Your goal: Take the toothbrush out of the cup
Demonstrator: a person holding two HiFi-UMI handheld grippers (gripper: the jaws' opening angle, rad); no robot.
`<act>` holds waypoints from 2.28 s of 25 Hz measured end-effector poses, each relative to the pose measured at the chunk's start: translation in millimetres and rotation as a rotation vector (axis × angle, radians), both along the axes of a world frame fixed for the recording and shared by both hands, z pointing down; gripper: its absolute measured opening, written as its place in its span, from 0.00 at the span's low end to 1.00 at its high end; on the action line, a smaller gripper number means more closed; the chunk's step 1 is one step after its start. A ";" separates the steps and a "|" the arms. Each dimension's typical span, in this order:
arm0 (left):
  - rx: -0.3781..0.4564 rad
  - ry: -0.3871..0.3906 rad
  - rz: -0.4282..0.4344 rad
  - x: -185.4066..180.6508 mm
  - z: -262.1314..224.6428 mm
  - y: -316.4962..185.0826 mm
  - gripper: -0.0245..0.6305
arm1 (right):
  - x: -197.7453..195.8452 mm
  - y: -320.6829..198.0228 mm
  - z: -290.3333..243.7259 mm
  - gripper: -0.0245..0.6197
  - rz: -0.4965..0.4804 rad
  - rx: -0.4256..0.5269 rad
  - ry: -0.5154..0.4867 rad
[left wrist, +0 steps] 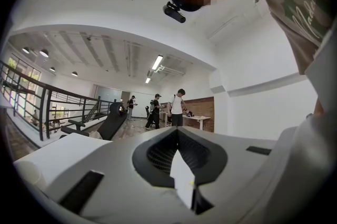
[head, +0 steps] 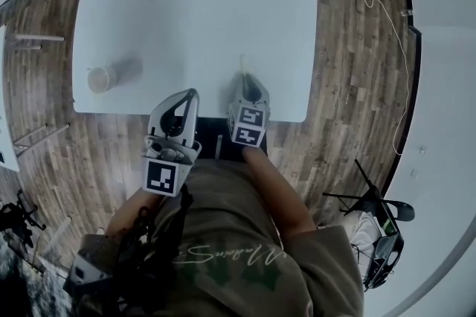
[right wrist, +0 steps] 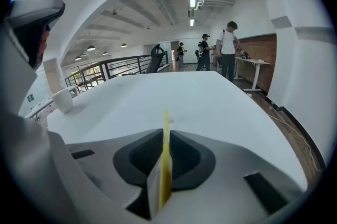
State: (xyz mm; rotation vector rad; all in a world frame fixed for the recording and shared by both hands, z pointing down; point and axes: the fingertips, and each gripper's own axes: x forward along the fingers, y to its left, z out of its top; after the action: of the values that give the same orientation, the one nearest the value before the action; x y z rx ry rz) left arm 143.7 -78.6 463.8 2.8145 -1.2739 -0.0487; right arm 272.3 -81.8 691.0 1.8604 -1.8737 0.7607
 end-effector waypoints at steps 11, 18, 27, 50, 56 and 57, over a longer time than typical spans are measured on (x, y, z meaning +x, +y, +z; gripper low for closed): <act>-0.011 -0.009 0.003 -1.4 -2.9 1.1 0.05 | -6.4 3.4 1.7 0.17 -0.029 -0.026 0.007; -0.050 -0.028 -0.003 -1.6 -27.0 -0.5 0.05 | -6.6 11.7 -64.8 0.17 -0.060 0.047 0.049; -0.036 0.001 -0.049 -1.5 -127.2 -0.9 0.05 | -14.6 43.6 -269.1 0.01 -0.169 0.344 -0.136; 0.180 0.027 -0.021 -93.8 -190.7 191.9 0.05 | -143.3 223.1 -385.1 0.01 -0.195 0.589 -0.141; 0.147 0.072 -0.052 -168.7 -191.9 267.8 0.05 | -213.5 288.6 -387.3 0.01 -0.190 0.616 -0.006; 0.134 0.083 -0.053 -183.7 -191.4 277.2 0.05 | -228.8 297.5 -386.5 0.01 -0.182 0.610 -0.001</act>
State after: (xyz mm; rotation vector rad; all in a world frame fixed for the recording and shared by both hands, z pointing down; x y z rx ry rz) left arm -40.0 198.6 272.5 2.8536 -1.3757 -0.2607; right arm 43.4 215.7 304.5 1.9636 -2.4216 0.1242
